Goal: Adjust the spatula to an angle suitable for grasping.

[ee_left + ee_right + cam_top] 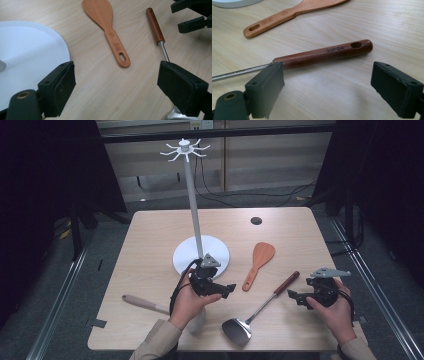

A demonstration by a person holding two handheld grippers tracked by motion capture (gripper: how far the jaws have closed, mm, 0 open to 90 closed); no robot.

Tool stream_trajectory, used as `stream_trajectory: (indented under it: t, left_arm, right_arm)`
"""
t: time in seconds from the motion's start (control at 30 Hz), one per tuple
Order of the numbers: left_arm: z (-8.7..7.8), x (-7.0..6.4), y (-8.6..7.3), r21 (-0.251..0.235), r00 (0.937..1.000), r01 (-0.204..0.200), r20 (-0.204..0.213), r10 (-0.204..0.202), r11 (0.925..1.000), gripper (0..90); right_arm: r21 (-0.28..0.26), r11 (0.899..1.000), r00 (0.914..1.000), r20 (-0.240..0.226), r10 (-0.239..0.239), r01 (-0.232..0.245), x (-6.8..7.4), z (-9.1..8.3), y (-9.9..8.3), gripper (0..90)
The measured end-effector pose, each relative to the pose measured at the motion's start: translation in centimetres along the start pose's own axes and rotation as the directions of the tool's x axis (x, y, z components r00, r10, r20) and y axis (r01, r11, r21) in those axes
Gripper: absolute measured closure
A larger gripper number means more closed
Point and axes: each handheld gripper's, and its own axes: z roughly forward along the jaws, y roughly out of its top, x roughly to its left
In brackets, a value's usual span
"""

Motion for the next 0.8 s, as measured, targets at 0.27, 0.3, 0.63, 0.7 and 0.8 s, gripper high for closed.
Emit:
stream_trajectory:
  t: [0.27, 0.3, 0.63, 0.7, 0.8]
  left_arm:
    - [-0.2, -0.2, -0.3, 0.014, 0.9999, -0.001, 0.013, 0.001, 0.9999, 14.7]
    - [-0.2, -0.3, -0.4, 0.012, 0.9999, -0.002, 0.015, 0.002, 0.9999, 14.7]
    - [-0.4, -0.7, -0.7, 0.019, 0.9999, -0.007, 0.01, 0.006, 0.9998, 14.7]
    - [-0.5, -0.7, -0.6, 0.022, 1.0, -0.006, 0.006, 0.006, 0.9997, 14.7]
    - [-0.5, -0.8, -0.6, 0.02, 0.9998, -0.022, 0.002, 0.022, 0.9996, 14.8]
  right_arm:
    - [-0.011, 1.0, 1.0, 0.001, -0.006, 0.006, -0.3, 0.6, 0.5, 19.4]
    - [-0.013, 1.0, 0.9999, -0.003, -0.01, 0.01, -0.2, 0.7, 0.6, 20.9]
    - [0.028, 0.999, 0.9996, 0.001, -0.029, 0.029, -0.2, 1.1, 1.2, 64.3]
    - [0.028, 0.999, 0.9997, -0.002, -0.024, 0.024, -0.2, 1.0, 1.2, 74.6]
    - [0.028, 0.999, 0.9991, -0.009, -0.042, 0.042, 0.0, 0.9, 1.3, 82.6]
